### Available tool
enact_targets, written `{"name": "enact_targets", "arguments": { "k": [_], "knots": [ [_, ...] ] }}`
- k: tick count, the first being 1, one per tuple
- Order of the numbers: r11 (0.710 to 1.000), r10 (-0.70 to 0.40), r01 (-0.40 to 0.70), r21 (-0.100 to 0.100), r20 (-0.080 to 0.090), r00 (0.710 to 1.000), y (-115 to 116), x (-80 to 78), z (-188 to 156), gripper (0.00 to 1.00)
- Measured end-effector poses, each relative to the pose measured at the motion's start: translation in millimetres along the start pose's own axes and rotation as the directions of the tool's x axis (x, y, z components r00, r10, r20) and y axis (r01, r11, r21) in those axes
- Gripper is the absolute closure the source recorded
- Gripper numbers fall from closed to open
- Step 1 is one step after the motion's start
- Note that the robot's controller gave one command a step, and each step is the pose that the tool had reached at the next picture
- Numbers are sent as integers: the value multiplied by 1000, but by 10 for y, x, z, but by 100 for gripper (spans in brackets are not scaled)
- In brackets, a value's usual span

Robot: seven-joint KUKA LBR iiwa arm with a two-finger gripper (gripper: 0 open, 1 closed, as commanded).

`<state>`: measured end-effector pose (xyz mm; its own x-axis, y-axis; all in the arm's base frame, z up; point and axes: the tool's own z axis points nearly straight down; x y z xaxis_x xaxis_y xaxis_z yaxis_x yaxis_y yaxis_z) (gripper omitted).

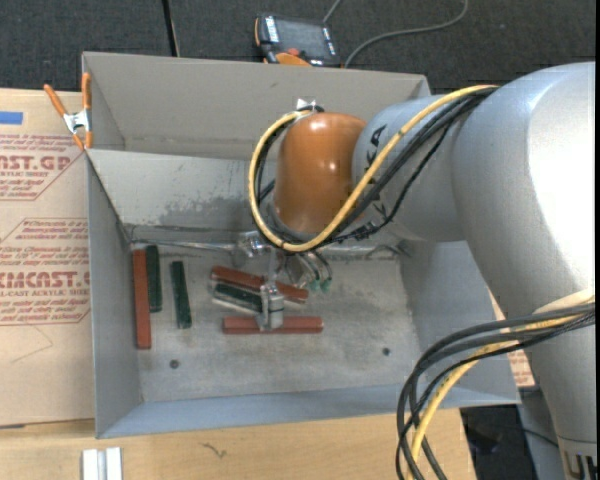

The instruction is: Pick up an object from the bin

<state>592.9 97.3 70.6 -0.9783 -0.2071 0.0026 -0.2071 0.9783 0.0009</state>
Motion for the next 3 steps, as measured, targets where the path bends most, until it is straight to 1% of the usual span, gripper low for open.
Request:
{"name": "enact_targets", "arguments": {
  "k": [1,2,3],
  "knots": [
    [1000,1,-1,-1,11,1000,3,-33,-48,100],
    [1000,0,0,-1,8,1000,2,-17,-23,0],
    [1000,1,-1,-1,7,1000,2,-18,-27,100]
  ]
}}
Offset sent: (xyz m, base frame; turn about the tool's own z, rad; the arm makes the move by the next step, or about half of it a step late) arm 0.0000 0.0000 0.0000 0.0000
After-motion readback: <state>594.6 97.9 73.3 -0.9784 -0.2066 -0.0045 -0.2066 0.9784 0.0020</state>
